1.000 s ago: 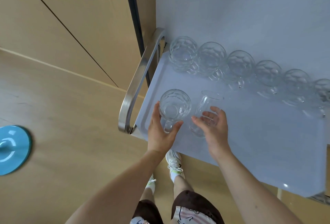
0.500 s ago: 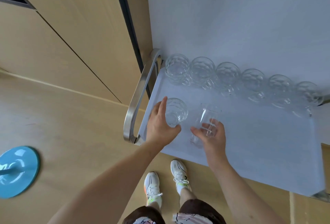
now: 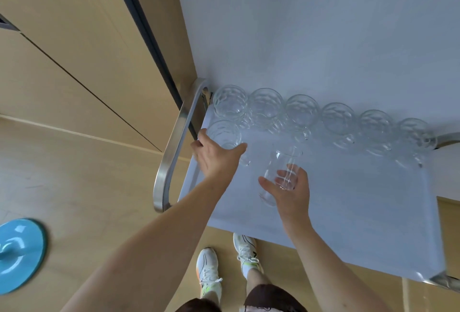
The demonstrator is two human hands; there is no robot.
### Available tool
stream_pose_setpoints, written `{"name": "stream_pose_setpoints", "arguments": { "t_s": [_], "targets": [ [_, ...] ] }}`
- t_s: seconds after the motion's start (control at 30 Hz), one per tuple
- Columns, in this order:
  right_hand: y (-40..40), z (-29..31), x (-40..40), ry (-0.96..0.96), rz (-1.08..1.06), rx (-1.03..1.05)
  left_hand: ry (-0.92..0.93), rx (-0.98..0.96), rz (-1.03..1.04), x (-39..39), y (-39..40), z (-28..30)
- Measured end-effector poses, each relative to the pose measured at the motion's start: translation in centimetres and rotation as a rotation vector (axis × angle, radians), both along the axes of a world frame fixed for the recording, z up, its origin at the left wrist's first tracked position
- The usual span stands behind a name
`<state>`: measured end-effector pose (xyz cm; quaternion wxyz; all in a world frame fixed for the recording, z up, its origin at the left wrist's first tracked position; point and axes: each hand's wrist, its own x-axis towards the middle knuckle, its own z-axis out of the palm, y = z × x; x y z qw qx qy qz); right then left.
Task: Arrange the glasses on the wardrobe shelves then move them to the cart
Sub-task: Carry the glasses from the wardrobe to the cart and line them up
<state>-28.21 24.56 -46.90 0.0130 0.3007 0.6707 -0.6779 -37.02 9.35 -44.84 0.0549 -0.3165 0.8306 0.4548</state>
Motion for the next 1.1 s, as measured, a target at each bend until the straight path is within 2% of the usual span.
{"name": "stream_pose_setpoints", "arguments": {
  "t_s": [0.3,0.9,1.1],
  "targets": [
    [0.4,0.4,-1.7,-0.004,0.011,-0.025,0.009,0.149,0.102,-1.4,1.4,0.1],
    [2.2,0.1,-2.6,-0.018,0.08,-0.02,0.076,0.071,0.091,-0.8,2.5,-0.5],
    [2.7,0.3,-2.2,-0.016,0.095,-0.026,0.027,0.077,0.042,-0.2,2.3,0.3]
  ]
}}
